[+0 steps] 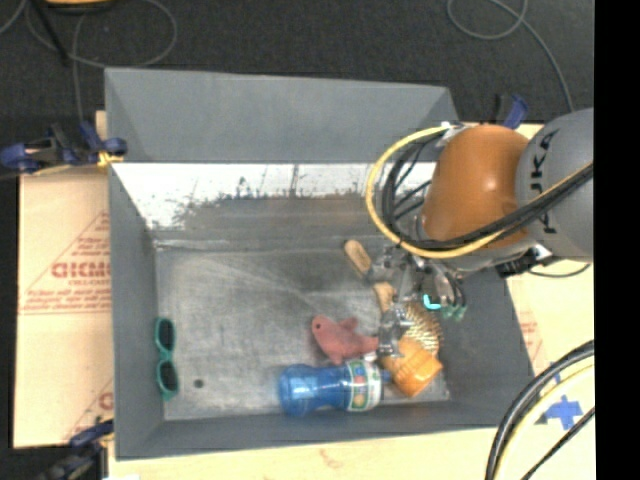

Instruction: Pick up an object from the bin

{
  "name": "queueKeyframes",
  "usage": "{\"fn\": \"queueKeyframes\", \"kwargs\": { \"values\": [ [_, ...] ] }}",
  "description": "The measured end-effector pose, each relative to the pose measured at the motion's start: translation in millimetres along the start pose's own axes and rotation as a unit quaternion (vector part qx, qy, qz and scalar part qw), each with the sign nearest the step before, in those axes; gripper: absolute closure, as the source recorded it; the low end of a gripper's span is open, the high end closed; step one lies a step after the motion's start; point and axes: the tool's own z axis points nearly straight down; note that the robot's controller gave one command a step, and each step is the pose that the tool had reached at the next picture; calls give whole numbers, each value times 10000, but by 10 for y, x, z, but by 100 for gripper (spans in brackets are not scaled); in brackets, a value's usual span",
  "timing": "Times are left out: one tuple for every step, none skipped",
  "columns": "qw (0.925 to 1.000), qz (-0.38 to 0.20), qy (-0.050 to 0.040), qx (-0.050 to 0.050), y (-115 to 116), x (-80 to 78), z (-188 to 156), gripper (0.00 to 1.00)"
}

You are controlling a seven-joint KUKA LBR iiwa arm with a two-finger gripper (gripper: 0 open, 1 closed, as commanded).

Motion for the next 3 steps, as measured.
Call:
{"fn": "queueKeyframes", "kwargs": {
  "values": [
    [10000,-3,-39,5,-2,-18,-41,0],
    [9940,1089,-64,-12,102,-48,829,100],
    [9941,1084,-64,-11,101,-48,829,100]
  ]
}}
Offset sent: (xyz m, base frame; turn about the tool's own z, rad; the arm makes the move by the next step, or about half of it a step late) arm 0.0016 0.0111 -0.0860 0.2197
